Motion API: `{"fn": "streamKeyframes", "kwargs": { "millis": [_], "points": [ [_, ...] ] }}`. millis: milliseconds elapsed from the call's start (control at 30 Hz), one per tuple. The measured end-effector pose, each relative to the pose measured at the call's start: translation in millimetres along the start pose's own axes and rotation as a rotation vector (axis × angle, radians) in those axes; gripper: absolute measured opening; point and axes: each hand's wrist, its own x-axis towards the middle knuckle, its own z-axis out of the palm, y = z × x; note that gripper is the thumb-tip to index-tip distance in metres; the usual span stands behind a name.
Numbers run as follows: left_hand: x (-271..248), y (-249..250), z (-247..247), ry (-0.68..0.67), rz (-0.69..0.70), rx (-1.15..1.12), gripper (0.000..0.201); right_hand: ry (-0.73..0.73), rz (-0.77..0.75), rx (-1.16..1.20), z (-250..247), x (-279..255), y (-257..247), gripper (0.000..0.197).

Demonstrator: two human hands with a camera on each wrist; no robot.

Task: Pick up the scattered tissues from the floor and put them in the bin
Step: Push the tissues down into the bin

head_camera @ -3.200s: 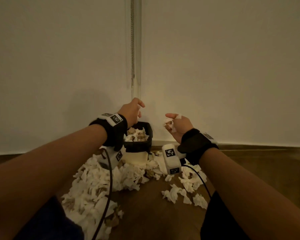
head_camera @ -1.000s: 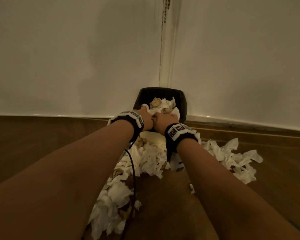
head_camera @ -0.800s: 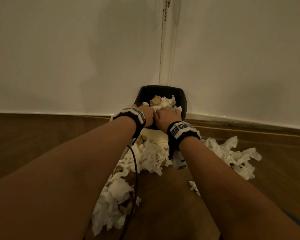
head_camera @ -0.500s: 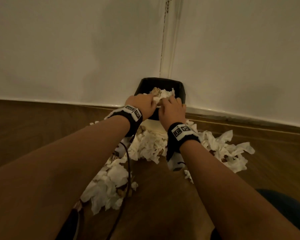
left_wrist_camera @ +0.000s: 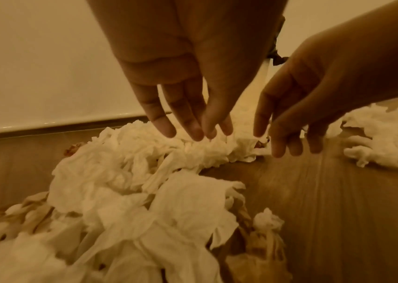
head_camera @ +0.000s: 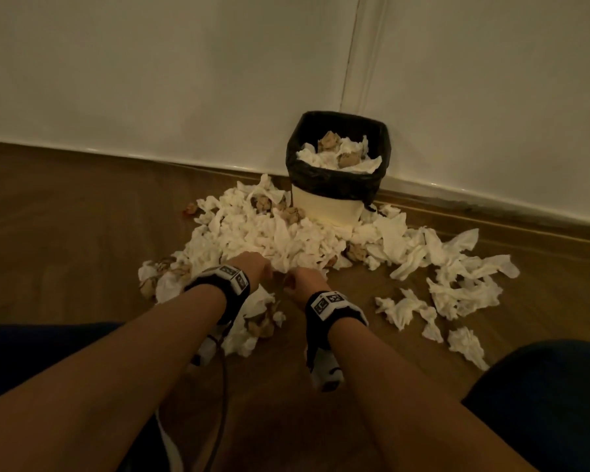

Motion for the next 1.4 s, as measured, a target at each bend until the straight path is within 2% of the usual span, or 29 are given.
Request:
{"fn": "streamKeyframes", "kwargs": {
  "millis": [167,300,500,600,667,733,867,967,1033,1167,1233,1333,1400],
  "points": [
    [4.5,-22.7,18.2,-0.028,0.076,0.145,0.05,-0.19,0.079,-0.057,31.2,6.0,1.4,0.034],
    [8.2,-31.0,33.2,-0.004,0.068,0.183,0.056,-0.187,0.123,-0.019,51.2,11.4,3.3,0.045],
    [9.6,-39.1,55.4,0.014,0.025,0.202,0.069,-0.17,0.173,0.121,67.8,13.2,1.6,0.084],
    [8.2,-42.7,65.9,0.018,-0.008,0.188,0.07,-0.204,0.136,0.054,75.6,13.2,-4.3,0.087],
    [6.2,-43.7,69.9,0.016,-0.033,0.141,0.066,-0.184,0.196,0.112,81.1,14.6,-6.8,0.091],
    [4.8,-44.2,74.9,0.016,-0.017,0.108,0.063,-0.129,0.232,0.151,88.2,15.3,-7.5,0.088],
    [2.5,-47.3,84.4,0.036,0.081,0.135,0.073,-0.086,0.215,0.14,92.1,15.2,-6.4,0.065],
    [3.9,-42.7,85.5,0.045,0.078,0.164,0.06,-0.088,0.182,0.068,92.0,15.0,-4.9,0.05],
    [8.1,-41.4,86.0,0.096,0.108,0.23,0.063,-0.065,0.174,0.055,89.6,13.6,-3.5,0.045],
    [4.1,-36.3,78.1,0.011,0.029,0.124,0.041,0.032,0.156,0.055,86.3,10.1,0.3,0.028],
    [3.8,-36.5,77.3,0.017,0.026,0.146,0.048,0.075,0.199,0.079,84.8,9.8,1.7,0.029],
    [3.6,-34.7,73.6,0.053,-0.047,0.063,0.058,0.089,0.249,0.144,79.7,14.1,2.7,0.034],
    [6.1,-35.0,72.2,0.096,-0.065,-0.011,0.044,0.055,0.281,0.171,73.4,17.1,5.3,0.032]
  ]
}}
